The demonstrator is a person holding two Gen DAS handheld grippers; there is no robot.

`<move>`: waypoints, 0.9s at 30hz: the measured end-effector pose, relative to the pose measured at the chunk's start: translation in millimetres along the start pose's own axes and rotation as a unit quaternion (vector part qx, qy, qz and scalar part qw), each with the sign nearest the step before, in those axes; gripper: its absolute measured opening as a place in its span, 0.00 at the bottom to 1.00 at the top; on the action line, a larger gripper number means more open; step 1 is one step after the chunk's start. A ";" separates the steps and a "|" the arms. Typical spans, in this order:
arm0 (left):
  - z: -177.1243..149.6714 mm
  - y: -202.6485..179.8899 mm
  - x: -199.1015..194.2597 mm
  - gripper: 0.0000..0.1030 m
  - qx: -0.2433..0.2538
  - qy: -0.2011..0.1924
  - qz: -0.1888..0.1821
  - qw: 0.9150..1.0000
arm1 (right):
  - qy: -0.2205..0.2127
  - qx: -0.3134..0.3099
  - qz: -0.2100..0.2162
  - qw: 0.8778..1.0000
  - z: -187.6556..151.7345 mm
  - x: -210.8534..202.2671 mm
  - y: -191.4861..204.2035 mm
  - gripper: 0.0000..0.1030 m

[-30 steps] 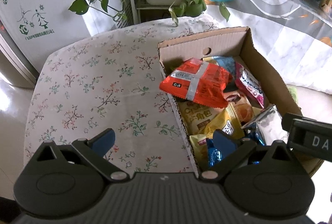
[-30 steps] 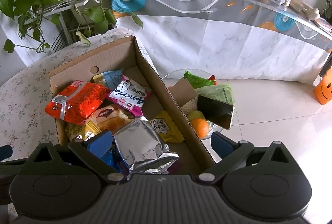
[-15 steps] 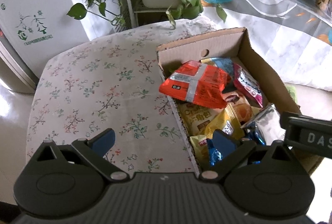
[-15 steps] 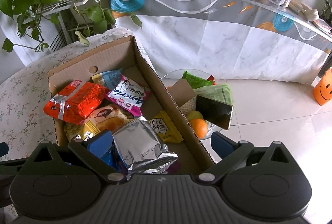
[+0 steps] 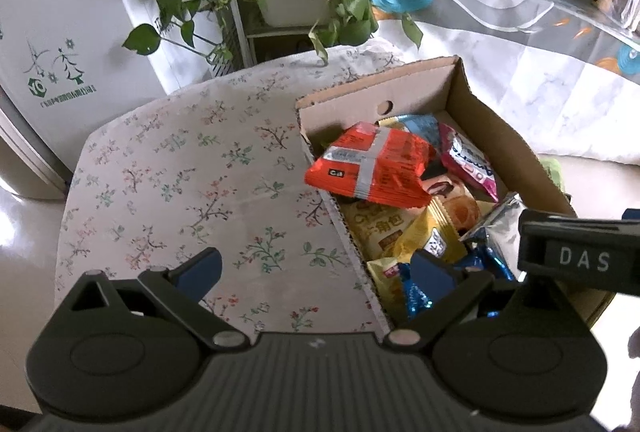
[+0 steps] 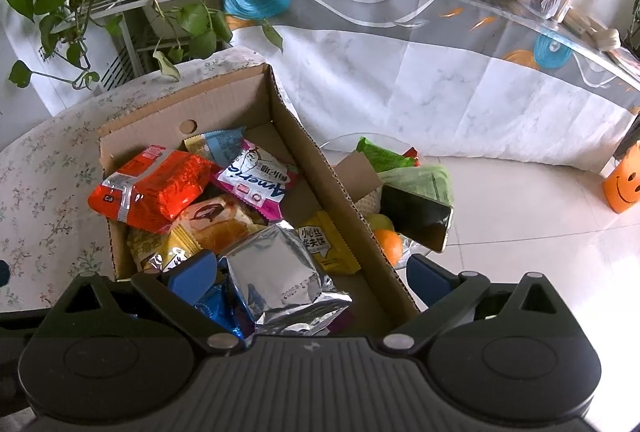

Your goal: Organize snacks

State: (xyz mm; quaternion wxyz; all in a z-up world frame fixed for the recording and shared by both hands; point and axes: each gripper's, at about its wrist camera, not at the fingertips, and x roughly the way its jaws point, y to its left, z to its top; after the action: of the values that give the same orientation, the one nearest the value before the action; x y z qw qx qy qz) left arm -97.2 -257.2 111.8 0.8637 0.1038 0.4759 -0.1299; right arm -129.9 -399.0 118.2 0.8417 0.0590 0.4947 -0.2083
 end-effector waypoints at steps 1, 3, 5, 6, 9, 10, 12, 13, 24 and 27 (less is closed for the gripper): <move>-0.1 2.4 -1.6 0.97 0.001 -0.003 0.001 1.000 | -0.001 -0.001 -0.001 1.000 0.1 -0.3 0.8 1.00; -0.8 7.1 -4.9 0.97 0.005 -0.011 0.004 1.000 | -0.002 -0.002 0.002 1.000 -0.2 -1.3 3.6 1.00; -1.6 12.9 -9.1 0.97 0.011 -0.018 0.008 1.000 | -0.003 -0.005 0.003 1.000 -0.5 -2.2 6.9 1.00; -1.9 17.1 -11.4 0.97 0.010 -0.023 0.009 1.000 | -0.005 -0.008 0.002 1.000 -0.5 -2.9 9.3 1.00; -1.2 32.4 -18.6 0.98 0.003 -0.035 0.015 0.999 | -0.014 -0.023 0.011 1.000 -0.9 -7.2 19.7 1.00; -1.2 37.6 -21.0 0.99 0.003 -0.040 0.017 0.999 | -0.016 -0.027 0.019 0.999 -0.9 -8.8 23.5 1.00; -1.8 46.5 -25.5 0.99 0.005 -0.050 0.020 0.999 | -0.023 -0.032 0.033 0.999 -0.4 -12.5 31.6 1.00; -2.5 51.0 -28.1 0.99 0.009 -0.055 0.022 0.998 | -0.030 -0.033 0.038 0.998 -0.1 -15.0 35.9 1.00; -18.4 111.3 -39.7 0.99 0.004 -0.067 0.034 0.997 | -0.065 -0.070 0.108 0.990 -0.1 -28.5 89.7 1.00; -24.5 130.2 -39.8 0.99 -0.001 -0.066 0.043 0.997 | -0.063 -0.083 0.121 0.987 -2.7 -28.4 105.6 1.00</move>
State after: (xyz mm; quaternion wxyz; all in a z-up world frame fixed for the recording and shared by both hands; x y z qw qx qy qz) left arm -95.0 -121.7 139.9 0.8981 0.1141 0.4132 -0.0987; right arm -100.9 -294.2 129.9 0.8921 0.0349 0.4456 -0.0666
